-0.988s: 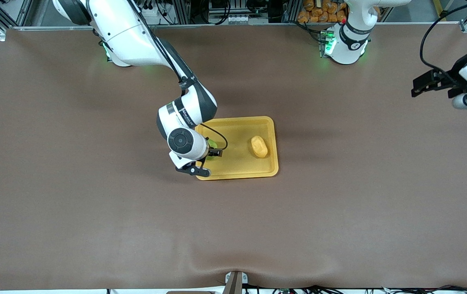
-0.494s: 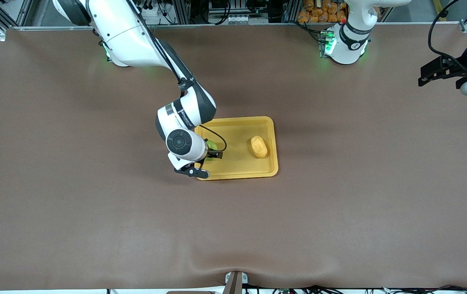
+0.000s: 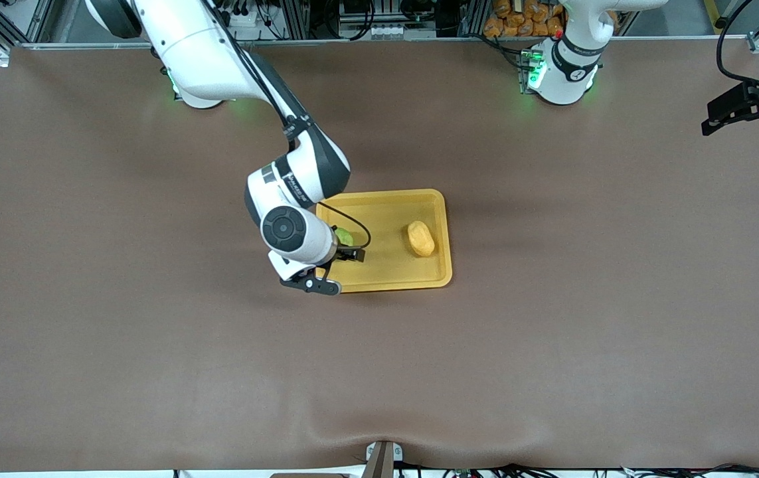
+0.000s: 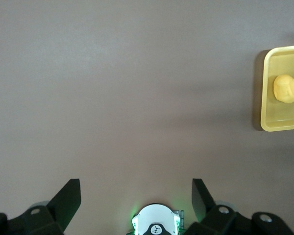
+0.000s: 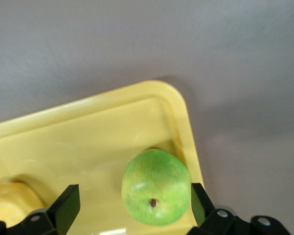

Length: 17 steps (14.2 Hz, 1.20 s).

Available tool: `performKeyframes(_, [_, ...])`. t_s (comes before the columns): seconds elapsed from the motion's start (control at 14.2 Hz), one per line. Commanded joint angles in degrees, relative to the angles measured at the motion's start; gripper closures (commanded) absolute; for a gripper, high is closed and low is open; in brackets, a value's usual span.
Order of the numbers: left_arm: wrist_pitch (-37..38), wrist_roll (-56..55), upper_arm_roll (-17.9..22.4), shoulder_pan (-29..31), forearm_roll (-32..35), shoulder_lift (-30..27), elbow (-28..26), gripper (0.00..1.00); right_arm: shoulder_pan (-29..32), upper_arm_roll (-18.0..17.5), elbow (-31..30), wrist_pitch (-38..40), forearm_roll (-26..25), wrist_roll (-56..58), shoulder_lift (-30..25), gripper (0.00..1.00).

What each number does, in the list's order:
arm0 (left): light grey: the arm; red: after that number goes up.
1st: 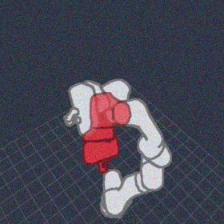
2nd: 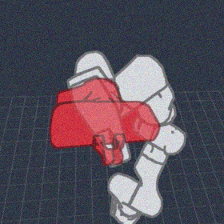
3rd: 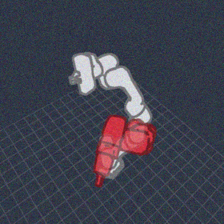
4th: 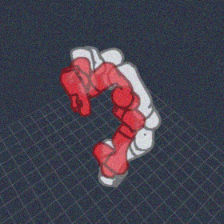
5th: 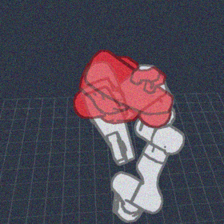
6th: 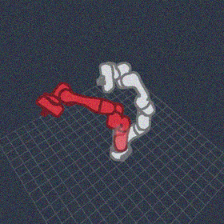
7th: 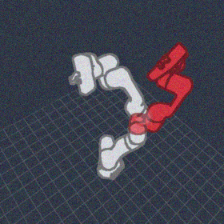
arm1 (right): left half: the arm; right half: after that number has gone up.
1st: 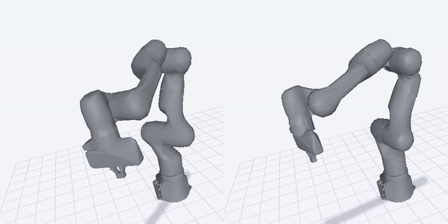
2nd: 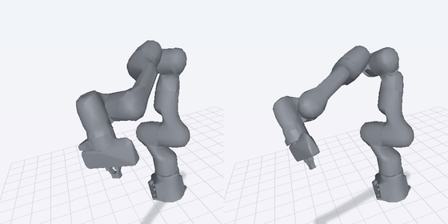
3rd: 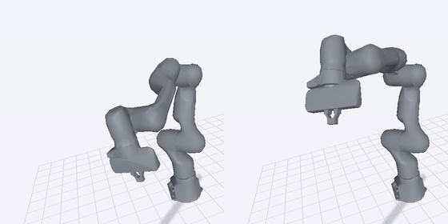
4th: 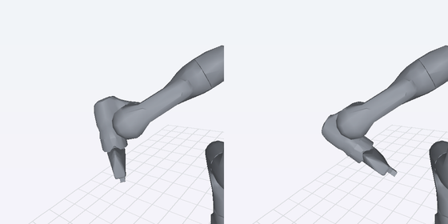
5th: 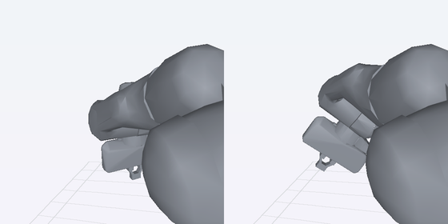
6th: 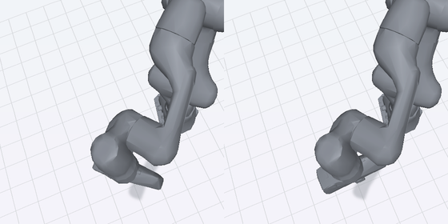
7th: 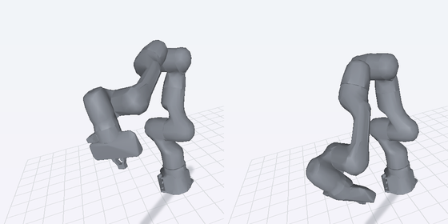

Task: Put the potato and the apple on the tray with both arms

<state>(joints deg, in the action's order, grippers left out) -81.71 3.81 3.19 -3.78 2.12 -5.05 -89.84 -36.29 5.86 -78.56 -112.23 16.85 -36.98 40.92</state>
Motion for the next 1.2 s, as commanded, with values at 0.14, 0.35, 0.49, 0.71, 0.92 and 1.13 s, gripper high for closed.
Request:
performKeyframes(0.14, [-2.9,0.7,-0.4,0.1,0.6,2.3,0.9,0.00,5.4,-0.2,8.2,7.6,0.3,0.8,-0.3,0.00])
performKeyframes(0.35, [-3.7,0.6,-0.6,-0.7,-0.1,2.2,1.1,0.00,5.4,1.4,9.5,8.7,-5.1,0.8,-0.7,0.00])
performKeyframes(0.49, [-3.9,0.1,-2.7,-1.4,0.7,2.2,1.2,0.00,6.0,1.8,11.1,11.8,-9.3,0.9,-2.2,0.00])
performKeyframes(0.71, [-4.6,0.0,-3.5,-1.5,1.4,2.2,1.2,0.00,9.8,2.2,11.6,15.0,-9.6,0.9,-5.2,0.00])
performKeyframes(0.92, [-4.6,0.0,-3.4,-1.2,1.7,2.3,1.2,0.00,13.6,2.8,11.6,17.6,-10.1,5.0,-8.4,0.00])
performKeyframes(1.13, [-4.9,0.0,-3.4,-0.8,1.7,2.4,1.2,0.00,16.7,2.9,11.6,22.1,-10.1,8.5,-11.8,0.00])
